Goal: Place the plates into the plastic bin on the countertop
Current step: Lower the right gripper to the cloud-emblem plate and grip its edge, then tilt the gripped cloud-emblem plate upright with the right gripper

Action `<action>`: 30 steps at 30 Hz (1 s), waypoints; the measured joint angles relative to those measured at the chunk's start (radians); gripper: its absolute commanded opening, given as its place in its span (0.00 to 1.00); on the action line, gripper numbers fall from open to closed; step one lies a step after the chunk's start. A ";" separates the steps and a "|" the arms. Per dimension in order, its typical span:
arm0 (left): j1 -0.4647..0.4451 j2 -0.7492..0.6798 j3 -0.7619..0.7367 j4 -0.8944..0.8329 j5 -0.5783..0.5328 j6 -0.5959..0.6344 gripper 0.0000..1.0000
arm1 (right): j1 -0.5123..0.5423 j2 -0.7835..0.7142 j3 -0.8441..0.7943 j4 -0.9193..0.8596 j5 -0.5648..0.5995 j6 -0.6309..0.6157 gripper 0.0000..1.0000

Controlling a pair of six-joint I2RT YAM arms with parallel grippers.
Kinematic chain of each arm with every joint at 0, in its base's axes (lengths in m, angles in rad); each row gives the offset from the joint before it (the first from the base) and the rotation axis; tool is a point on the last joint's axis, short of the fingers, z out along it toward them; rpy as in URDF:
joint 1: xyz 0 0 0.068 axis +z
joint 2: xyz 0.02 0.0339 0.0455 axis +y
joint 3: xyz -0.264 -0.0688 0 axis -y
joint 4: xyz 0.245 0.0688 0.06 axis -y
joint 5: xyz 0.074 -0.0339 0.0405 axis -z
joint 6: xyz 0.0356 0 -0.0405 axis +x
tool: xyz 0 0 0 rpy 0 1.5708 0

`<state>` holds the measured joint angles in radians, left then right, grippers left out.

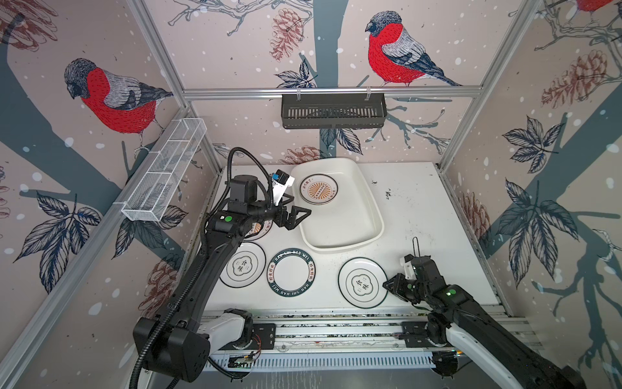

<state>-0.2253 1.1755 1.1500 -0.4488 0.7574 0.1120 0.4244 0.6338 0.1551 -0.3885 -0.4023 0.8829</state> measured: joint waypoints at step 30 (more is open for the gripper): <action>0.000 -0.001 -0.018 0.020 0.001 -0.007 0.98 | -0.049 -0.002 -0.004 0.035 0.018 -0.026 0.12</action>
<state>-0.2253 1.1748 1.1316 -0.4290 0.7586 0.1047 0.3756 0.6323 0.1513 -0.3531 -0.3843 0.8566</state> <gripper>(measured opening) 0.981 0.127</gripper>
